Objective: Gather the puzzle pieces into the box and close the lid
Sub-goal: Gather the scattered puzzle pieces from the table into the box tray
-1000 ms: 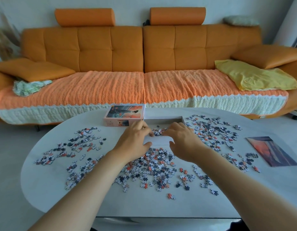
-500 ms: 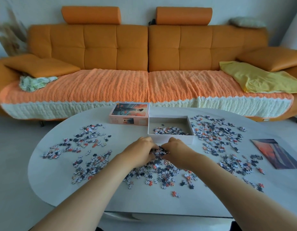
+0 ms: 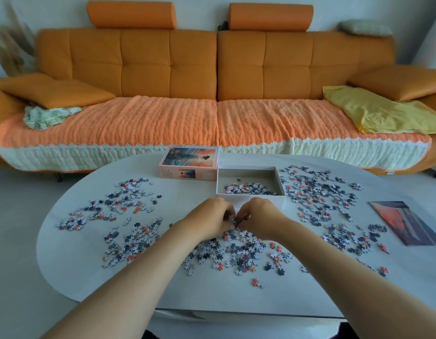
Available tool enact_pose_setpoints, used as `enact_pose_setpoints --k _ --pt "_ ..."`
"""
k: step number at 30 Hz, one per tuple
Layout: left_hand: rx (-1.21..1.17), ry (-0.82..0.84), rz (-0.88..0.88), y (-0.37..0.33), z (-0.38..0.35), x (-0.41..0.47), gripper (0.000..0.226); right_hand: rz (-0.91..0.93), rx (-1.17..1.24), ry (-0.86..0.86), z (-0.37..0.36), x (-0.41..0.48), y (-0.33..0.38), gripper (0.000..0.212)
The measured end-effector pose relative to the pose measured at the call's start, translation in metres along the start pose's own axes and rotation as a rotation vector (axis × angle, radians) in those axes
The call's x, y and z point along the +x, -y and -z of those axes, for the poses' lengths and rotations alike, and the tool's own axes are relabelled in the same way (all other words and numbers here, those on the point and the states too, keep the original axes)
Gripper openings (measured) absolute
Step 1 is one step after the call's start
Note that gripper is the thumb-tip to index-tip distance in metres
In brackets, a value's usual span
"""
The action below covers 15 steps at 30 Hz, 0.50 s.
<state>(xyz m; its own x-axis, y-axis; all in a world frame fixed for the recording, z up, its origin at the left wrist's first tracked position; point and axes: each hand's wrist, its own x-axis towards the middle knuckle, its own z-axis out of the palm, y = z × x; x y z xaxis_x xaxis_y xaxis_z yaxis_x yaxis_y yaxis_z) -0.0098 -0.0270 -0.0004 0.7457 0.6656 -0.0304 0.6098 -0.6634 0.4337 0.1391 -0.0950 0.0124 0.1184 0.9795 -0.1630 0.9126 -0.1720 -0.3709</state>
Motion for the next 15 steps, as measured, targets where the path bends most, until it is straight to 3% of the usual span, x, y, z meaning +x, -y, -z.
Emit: enact_pose_setpoints --k 8,15 --pt "-0.189 -0.069 0.055 0.000 0.017 0.010 0.014 -0.027 0.177 -0.016 0.020 0.004 -0.004 0.008" --pt "-0.261 -0.364 0.071 -0.007 0.039 0.046 0.012 -0.002 0.226 -0.378 0.051 0.026 -0.018 0.009"
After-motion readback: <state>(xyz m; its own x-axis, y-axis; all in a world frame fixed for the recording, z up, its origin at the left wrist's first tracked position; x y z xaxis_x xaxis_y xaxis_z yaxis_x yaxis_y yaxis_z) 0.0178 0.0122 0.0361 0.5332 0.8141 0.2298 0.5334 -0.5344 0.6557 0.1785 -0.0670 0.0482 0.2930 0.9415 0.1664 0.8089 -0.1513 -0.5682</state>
